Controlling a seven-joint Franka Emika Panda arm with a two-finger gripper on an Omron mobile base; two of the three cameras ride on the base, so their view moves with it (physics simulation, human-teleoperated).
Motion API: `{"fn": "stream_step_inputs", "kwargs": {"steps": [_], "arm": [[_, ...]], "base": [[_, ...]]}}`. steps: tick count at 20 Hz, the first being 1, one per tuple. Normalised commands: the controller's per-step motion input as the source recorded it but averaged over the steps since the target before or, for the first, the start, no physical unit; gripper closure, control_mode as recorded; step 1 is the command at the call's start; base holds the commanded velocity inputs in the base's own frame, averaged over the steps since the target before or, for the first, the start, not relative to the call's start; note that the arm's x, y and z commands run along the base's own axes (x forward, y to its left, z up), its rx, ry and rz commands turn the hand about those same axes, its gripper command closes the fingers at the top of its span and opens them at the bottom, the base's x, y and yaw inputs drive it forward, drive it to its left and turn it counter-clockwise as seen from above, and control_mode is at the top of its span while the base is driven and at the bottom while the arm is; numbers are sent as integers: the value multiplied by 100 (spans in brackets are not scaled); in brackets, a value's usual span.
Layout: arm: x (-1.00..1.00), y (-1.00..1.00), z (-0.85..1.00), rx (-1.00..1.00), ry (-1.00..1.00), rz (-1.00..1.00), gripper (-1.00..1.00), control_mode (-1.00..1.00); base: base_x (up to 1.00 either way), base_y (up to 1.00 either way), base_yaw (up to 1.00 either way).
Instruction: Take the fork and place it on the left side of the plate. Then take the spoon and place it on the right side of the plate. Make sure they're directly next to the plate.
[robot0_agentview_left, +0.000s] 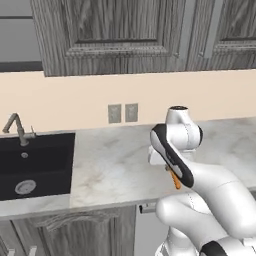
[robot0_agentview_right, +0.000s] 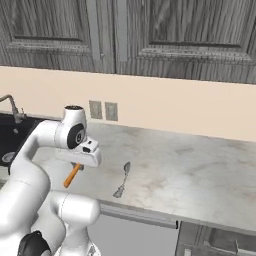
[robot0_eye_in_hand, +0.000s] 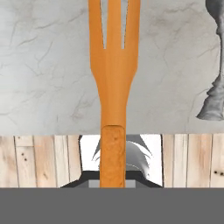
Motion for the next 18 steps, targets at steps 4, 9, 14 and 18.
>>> {"fn": "stream_step_inputs", "kwargs": {"steps": [4, 9, 14, 18], "arm": [[0, 0, 0, 0, 0, 0, 100, 100], [0, 0, 0, 0, 0, 0, 100, 100], [0, 0, 0, 0, 0, 0, 100, 100], [0, 0, 0, 0, 0, 0, 100, 100]], "base": [[-31, 5, 85], [-16, 2, 98], [-7, 0, 100], [-3, 0, 100]]}}
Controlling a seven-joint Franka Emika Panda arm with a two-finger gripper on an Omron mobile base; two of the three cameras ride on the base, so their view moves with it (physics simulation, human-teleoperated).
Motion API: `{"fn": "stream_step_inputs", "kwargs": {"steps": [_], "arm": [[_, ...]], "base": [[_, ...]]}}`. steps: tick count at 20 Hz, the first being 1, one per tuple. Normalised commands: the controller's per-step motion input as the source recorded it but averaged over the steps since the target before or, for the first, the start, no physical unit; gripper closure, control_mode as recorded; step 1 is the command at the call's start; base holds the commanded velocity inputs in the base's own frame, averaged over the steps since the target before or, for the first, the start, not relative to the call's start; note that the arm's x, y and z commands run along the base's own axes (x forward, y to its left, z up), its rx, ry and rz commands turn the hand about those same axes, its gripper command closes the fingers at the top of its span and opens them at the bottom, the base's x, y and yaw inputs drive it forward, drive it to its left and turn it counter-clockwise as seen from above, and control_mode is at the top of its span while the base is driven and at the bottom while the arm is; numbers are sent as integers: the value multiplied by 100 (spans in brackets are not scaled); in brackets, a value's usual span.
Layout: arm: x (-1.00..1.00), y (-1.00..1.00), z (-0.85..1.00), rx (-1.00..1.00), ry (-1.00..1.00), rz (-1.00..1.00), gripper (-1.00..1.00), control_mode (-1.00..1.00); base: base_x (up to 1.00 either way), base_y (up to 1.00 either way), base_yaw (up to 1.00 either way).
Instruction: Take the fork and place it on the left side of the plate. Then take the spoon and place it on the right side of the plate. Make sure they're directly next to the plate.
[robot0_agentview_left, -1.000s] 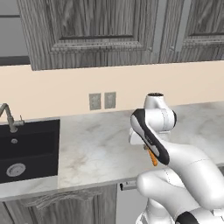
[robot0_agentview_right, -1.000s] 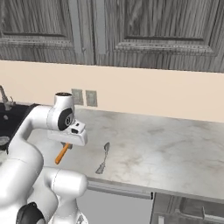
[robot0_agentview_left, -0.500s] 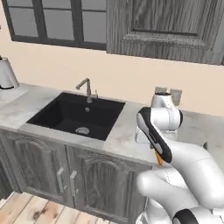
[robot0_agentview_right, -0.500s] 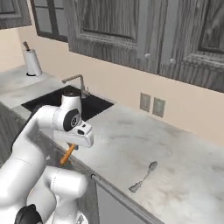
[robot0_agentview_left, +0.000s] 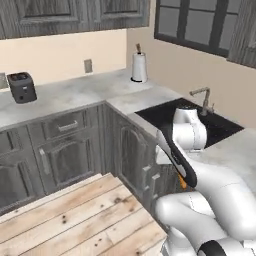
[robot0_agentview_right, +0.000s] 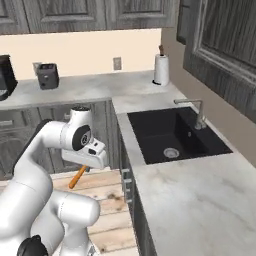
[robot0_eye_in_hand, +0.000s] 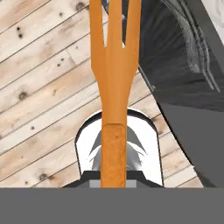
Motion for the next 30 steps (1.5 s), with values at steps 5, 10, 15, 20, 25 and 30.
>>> {"fn": "stream_step_inputs", "kwargs": {"steps": [5, 10, 15, 20, 25, 30], "arm": [[0, 0, 0, 0, 0, 0, 100, 100], [0, 0, 0, 0, 0, 0, 100, 100], [0, 0, 0, 0, 0, 0, 100, 100], [0, 0, 0, 0, 0, 0, 100, 100], [0, 0, 0, 0, 0, 0, 100, 100], [0, 0, 0, 0, 0, 0, 100, 100]], "base": [[-4, 0, 100], [-4, 0, 100], [-4, 1, 100], [0, 0, 100], [41, -2, 58], [80, 0, 17]]}}
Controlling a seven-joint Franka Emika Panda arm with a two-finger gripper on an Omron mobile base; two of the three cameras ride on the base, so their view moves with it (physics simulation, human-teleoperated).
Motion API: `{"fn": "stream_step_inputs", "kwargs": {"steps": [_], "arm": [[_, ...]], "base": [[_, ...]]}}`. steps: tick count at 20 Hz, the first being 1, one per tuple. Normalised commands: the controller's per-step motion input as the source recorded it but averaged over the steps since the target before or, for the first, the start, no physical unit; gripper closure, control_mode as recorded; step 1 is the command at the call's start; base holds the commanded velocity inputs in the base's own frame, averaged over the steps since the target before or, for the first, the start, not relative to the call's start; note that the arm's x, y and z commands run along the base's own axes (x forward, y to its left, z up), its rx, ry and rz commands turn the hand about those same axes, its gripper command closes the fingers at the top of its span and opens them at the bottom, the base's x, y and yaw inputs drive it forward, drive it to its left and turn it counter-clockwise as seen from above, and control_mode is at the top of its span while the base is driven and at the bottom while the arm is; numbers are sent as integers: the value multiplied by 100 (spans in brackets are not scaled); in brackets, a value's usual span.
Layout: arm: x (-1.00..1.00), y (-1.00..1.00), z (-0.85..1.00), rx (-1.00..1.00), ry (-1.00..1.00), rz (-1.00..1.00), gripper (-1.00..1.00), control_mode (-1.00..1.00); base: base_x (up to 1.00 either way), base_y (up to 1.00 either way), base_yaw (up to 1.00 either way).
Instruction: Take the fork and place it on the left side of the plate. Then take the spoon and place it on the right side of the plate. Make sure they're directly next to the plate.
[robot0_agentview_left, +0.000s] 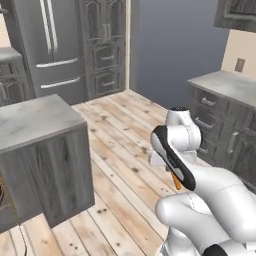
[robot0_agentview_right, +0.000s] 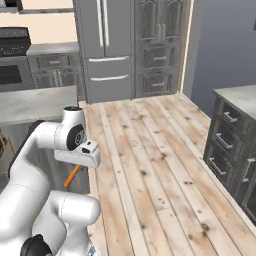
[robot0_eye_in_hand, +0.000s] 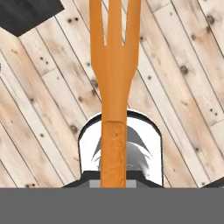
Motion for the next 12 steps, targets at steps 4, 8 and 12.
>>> {"fn": "stream_step_inputs", "kwargs": {"steps": [4, 8, 12], "arm": [[0, 0, 0, 0, 0, 0, 100, 100], [0, 0, 0, 0, 0, 0, 100, 100], [0, 0, 0, 0, 0, 0, 100, 100]], "base": [[89, 0, 4], [89, -10, 0], [42, 8, 18]]}}
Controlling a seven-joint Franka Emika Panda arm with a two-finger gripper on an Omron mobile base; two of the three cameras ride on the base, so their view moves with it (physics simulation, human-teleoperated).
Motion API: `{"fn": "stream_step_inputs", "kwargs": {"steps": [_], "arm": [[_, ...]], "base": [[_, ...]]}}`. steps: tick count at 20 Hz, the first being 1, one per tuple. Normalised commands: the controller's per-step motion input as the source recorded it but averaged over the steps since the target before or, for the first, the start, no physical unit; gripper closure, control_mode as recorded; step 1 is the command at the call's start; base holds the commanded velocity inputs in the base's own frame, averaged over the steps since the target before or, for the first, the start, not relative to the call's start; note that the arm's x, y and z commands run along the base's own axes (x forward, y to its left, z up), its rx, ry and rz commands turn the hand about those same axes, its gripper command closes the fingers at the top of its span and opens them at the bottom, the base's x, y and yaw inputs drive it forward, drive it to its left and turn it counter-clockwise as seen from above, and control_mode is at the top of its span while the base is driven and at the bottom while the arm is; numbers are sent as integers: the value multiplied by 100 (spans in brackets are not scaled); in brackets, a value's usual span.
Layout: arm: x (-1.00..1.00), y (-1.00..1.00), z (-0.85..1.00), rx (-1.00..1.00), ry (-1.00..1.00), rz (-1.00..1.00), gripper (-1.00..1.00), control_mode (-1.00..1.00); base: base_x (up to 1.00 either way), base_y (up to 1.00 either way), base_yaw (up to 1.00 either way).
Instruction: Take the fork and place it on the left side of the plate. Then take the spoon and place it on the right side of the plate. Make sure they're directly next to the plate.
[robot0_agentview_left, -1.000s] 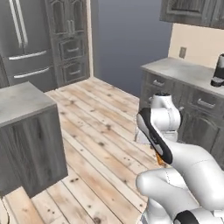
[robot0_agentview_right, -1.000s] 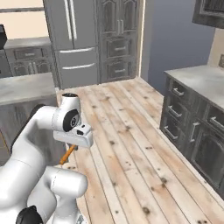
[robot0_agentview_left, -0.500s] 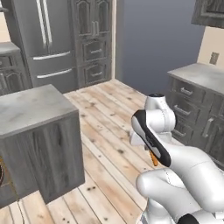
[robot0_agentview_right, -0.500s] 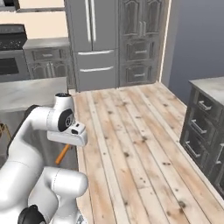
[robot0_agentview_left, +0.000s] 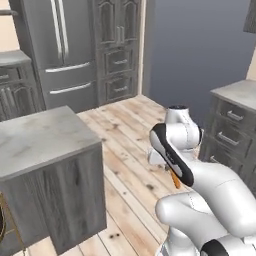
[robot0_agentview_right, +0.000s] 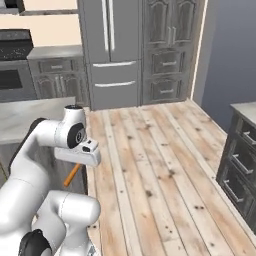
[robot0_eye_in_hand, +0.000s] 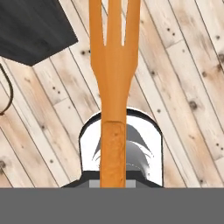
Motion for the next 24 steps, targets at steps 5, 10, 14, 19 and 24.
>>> {"fn": "stream_step_inputs", "kwargs": {"steps": [5, 10, 14, 19, 24], "arm": [[0, 0, 0, 0, 0, 0, 100, 100], [0, 0, 0, 0, 0, 0, 100, 100], [0, 0, 0, 0, 0, 0, 100, 100], [0, 0, 0, 0, 0, 0, 100, 100], [0, 0, 0, 0, 0, 0, 100, 100]], "base": [[7, 34, 59], [-3, 50, 53], [2, 62, 18], [18, 65, 7], [20, 65, 1]]}}
